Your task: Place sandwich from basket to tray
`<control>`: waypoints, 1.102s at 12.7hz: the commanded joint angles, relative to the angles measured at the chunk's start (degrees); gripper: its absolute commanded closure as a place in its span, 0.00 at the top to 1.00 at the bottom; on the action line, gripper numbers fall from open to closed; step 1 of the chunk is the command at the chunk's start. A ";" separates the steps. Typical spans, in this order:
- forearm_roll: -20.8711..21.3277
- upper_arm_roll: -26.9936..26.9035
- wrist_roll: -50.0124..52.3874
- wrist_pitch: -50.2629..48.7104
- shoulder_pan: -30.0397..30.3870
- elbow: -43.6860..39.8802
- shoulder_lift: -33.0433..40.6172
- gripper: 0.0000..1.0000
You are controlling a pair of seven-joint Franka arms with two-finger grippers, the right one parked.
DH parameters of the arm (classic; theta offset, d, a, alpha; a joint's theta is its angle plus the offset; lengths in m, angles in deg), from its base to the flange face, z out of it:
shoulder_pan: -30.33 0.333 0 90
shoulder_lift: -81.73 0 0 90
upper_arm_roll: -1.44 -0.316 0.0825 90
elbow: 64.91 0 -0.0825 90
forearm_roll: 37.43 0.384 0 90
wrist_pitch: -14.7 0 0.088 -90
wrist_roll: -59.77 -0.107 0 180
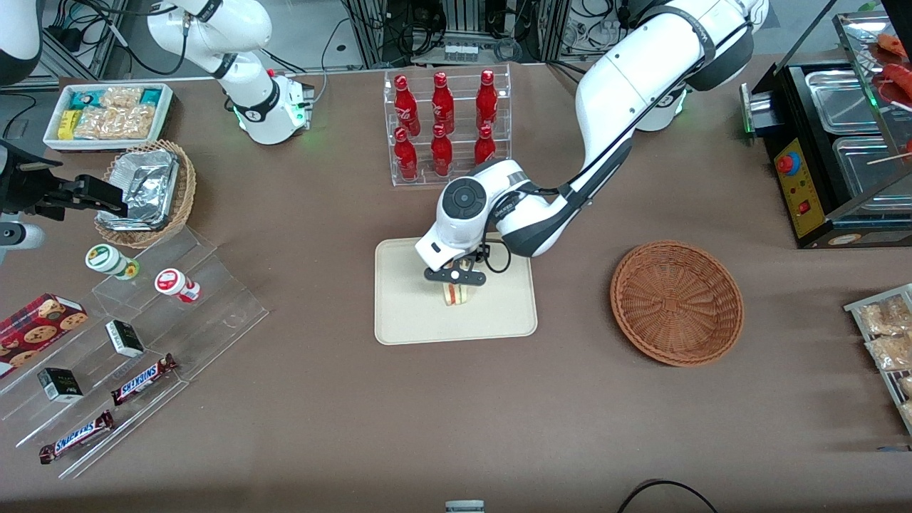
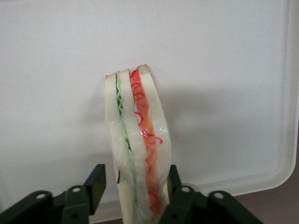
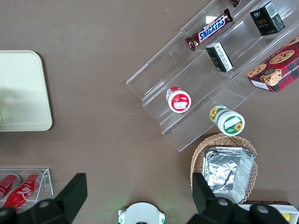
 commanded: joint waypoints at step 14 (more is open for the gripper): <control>-1.37 -0.65 1.20 -21.59 19.24 2.42 28.15 1.00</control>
